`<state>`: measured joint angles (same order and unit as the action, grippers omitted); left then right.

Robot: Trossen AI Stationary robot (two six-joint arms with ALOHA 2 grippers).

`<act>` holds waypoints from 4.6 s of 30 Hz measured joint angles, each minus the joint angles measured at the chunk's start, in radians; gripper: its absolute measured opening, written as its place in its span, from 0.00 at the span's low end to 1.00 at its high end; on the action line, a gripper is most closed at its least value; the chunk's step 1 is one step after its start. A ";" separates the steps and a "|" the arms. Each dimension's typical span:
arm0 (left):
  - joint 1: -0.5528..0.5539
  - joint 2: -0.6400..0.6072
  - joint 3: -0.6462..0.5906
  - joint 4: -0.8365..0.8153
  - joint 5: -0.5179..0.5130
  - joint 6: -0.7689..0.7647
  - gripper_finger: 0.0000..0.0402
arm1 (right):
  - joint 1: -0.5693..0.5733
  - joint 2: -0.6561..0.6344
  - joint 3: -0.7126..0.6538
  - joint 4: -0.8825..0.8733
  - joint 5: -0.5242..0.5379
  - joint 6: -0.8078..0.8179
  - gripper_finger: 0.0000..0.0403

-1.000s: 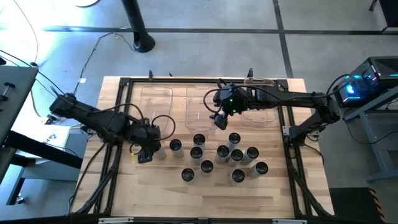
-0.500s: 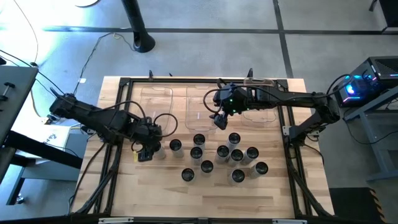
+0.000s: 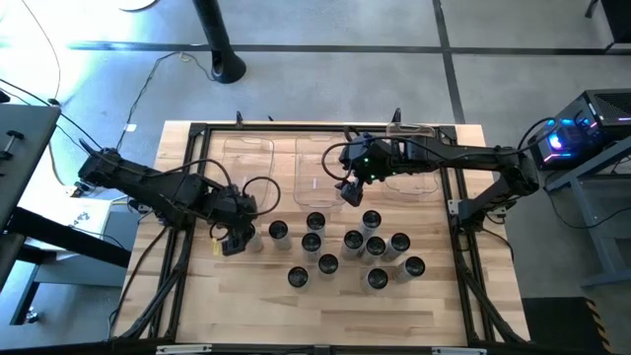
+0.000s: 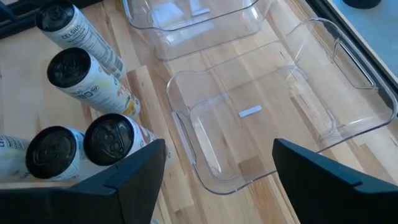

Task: Sort soda cans
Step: Put the white-yellow soda can into the top left transparent bin

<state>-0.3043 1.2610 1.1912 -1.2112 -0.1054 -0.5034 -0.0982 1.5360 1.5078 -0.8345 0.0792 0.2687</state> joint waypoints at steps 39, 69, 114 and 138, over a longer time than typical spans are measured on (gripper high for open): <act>-0.062 0.045 -0.120 0.129 -0.093 0.113 0.97 | 0.000 0.004 0.000 -0.002 0.001 0.029 0.72; -0.063 0.065 -0.182 0.184 -0.073 0.086 0.80 | 0.000 0.005 0.000 0.000 0.001 0.070 0.72; 0.976 0.093 0.169 0.020 -0.041 0.413 0.61 | -0.032 0.010 0.000 -0.025 -0.026 0.067 0.72; 1.076 0.089 -0.125 0.230 -0.088 0.374 0.64 | -0.033 0.010 0.000 0.022 -0.009 0.090 0.72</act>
<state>0.7714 1.3499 1.0657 -0.9808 -0.1932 -0.1291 -0.1314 1.5455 1.5078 -0.8120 0.0704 0.3584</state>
